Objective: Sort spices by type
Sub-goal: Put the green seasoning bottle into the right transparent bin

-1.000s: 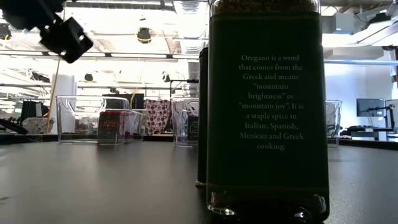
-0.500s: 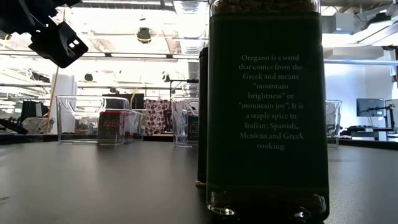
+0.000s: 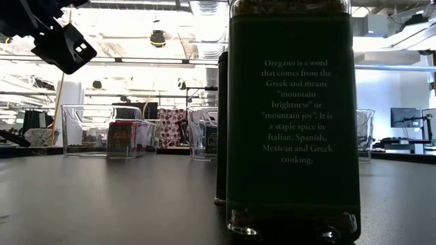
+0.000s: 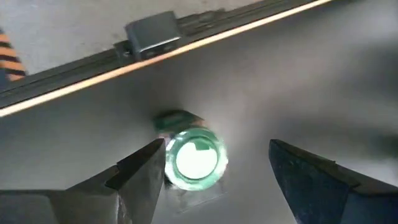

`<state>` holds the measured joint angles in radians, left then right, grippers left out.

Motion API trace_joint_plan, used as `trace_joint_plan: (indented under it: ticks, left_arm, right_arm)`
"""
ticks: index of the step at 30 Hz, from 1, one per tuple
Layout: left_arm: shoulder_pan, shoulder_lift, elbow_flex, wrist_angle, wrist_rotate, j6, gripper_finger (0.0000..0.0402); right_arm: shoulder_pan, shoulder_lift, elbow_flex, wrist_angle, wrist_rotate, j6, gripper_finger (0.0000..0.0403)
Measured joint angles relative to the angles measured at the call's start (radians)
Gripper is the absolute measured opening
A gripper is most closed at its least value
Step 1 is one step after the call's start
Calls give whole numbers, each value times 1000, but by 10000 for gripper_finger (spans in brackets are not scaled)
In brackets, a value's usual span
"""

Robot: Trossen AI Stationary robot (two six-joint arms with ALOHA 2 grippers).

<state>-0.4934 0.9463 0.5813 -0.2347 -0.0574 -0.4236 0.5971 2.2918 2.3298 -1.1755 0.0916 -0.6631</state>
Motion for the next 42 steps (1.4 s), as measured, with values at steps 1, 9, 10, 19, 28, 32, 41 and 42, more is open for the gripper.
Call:
trace_joint_plan:
  ticks: [1,9,10,19,28,32,41,42]
  left_arm:
    - [0,0,0,1,0,0,194]
    - [0,1,0,-2,-5,1,194]
    - [0,1,0,-2,-6,1,194]
    - [0,1,1,-2,-6,1,194]
    - [0,1,1,-1,-6,1,194]
    - [0,1,1,-1,-6,1,194]
    - [0,1,1,0,-6,0,194]
    - [0,1,1,1,-6,-1,194]
  right_arm:
    - [-3,4,3,-10,-13,0,322]
    - [-25,5,3,-80,-43,-79,322]
    - [-28,6,3,-79,-44,-81,322]
    - [-37,38,3,-63,-98,-159,318]
    - [-44,95,3,-38,-141,-208,317]
    - [-43,121,3,-33,-146,-228,317]
    - [-45,120,-6,-21,-146,-228,279]
    - [-46,119,-16,-15,-147,-228,274]
